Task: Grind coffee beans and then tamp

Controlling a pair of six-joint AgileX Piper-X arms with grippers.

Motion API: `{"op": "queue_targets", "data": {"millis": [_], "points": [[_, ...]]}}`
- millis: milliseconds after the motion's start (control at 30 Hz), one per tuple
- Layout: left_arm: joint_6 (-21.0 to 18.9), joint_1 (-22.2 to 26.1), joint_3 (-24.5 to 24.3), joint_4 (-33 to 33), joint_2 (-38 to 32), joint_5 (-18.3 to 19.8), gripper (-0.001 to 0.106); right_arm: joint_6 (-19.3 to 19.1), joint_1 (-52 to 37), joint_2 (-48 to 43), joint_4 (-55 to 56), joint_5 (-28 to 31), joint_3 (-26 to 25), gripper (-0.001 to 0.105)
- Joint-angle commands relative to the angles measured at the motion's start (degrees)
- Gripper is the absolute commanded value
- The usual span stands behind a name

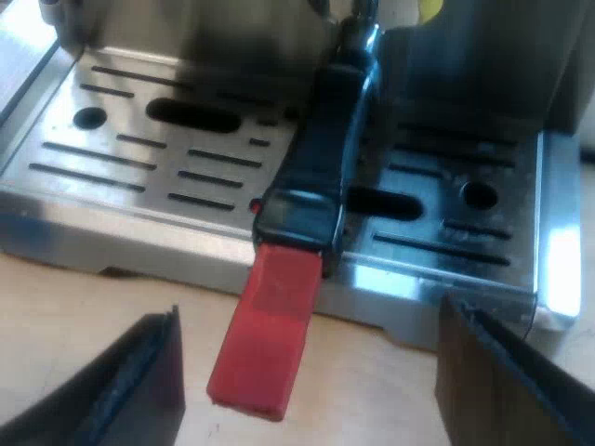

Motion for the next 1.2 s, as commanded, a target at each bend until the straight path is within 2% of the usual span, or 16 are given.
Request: {"op": "queue_targets", "data": {"millis": [33,100,200,400,767,1200], "points": [[-0.5,-0.3,-0.2,-1.1,0.2,0.4,0.078,0.9,-1.6,0.3,2.9,-4.1,-1.8,0.061],[-0.5,-0.3,-0.2,-1.3,0.2,0.4,0.078,2.7,-3.2,0.8,4.4,-7.3,-2.9,0.061],[-0.5,-0.3,-0.2,-1.4,0.2,0.4,0.078,3.4,-4.9,2.0,5.5,-10.6,-4.0,0.061],[-0.5,-0.3,-0.2,-1.4,0.2,0.4,0.078,3.4,-6.5,5.0,5.5,-12.0,-5.8,0.061],[-0.5,-0.3,-0.2,-1.4,0.2,0.5,0.078,3.4,-9.8,10.4,1.9,-14.5,-5.8,0.061],[-0.5,-0.3,-0.2,-1.4,0.2,0.5,0.078,2.3,-10.2,11.7,-7.5,-14.4,0.4,0.061]]}}
